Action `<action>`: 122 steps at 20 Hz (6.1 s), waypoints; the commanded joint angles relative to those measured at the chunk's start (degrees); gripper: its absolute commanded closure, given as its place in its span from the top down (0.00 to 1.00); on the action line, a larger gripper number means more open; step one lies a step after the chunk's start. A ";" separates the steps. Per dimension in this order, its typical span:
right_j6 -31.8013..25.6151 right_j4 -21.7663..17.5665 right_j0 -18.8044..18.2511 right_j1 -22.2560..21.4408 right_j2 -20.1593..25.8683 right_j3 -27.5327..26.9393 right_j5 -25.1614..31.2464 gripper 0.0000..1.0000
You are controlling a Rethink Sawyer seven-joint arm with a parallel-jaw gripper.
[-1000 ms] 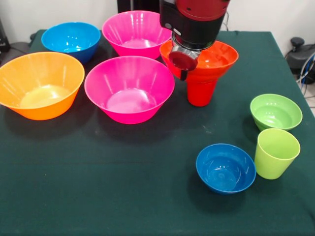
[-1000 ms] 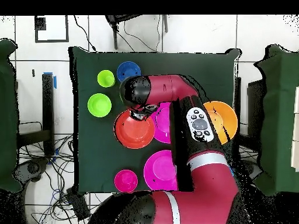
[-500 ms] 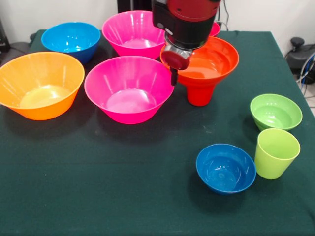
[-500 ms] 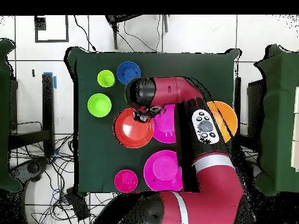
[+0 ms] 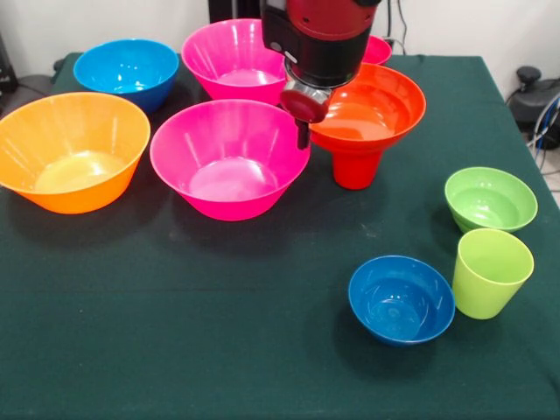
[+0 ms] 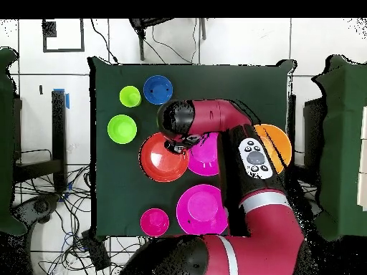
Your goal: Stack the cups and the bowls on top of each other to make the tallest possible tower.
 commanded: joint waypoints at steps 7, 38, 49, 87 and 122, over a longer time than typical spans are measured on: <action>-0.72 -1.94 -0.95 -8.49 1.85 2.74 -1.10 1.00; -3.13 -2.61 -7.01 -12.34 6.09 5.93 -10.24 1.00; -5.56 0.22 -11.49 -21.16 9.24 11.74 -11.13 1.00; 0.05 -10.23 -11.25 -14.73 7.56 8.10 -17.41 1.00; 9.46 -6.64 -3.39 -14.16 2.15 1.96 -8.74 1.00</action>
